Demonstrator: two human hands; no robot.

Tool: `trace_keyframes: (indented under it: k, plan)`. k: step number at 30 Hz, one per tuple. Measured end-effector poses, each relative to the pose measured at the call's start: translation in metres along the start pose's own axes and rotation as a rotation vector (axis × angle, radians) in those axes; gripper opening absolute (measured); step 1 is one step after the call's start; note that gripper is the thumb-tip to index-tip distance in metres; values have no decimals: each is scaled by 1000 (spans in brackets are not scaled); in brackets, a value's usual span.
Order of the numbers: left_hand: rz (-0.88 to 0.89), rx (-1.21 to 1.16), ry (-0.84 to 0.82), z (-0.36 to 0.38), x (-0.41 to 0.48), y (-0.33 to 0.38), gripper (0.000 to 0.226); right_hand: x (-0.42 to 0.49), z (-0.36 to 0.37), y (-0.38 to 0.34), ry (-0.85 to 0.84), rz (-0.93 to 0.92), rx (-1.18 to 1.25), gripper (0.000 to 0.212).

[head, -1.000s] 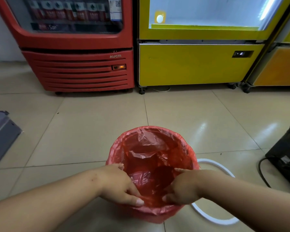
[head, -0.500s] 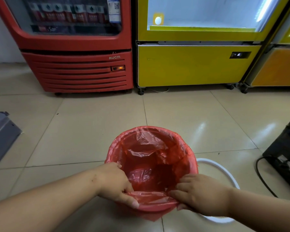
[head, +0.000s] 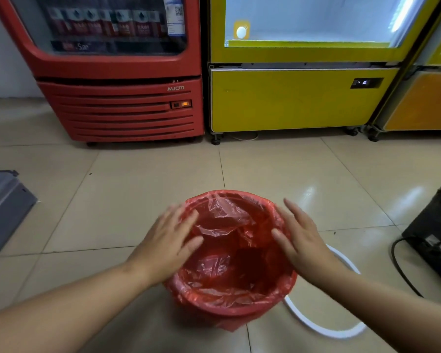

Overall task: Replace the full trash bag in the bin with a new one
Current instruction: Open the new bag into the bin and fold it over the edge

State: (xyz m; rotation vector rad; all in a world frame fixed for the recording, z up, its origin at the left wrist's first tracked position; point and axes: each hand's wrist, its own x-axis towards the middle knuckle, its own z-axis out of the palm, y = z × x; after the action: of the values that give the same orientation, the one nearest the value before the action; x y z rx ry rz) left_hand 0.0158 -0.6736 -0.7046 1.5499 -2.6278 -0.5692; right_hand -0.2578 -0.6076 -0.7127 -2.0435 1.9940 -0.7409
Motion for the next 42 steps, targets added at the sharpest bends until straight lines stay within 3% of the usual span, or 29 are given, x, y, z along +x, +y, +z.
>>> trace_keyframes:
  k: [3,6,8,11,14,17,21,25,31,34,38,42]
  plan:
    - [-405,-450,56,5,12,4,70,19,7,-9,-199,472,377,63]
    - [-463,-762,42,13,20,0,69,21,11,-16,-181,595,597,60]
    - [-465,-780,24,13,21,-3,70,22,10,-15,-185,598,568,58]
    - [-373,-465,81,4,27,-4,69,32,4,-5,-187,429,195,61]
    - [37,166,89,-9,39,-2,63,45,2,5,-176,-93,-392,56]
    - [373,534,-103,-19,53,4,60,60,6,1,-342,-402,-655,54]
    - [342,720,-280,-13,71,6,57,71,14,-8,-608,-378,-809,72]
    - [299,794,-298,-7,74,-1,63,69,20,-5,-601,-350,-818,89]
    - [397,666,-59,-20,72,15,70,74,3,-4,-337,-303,-632,52]
    - [381,579,154,-28,78,44,56,75,-15,8,-213,-205,-474,54]
    - [302,393,213,-32,92,108,71,68,-45,46,-93,-7,-431,48]
    - [277,383,222,-18,112,161,54,43,-68,91,-88,242,-413,51]
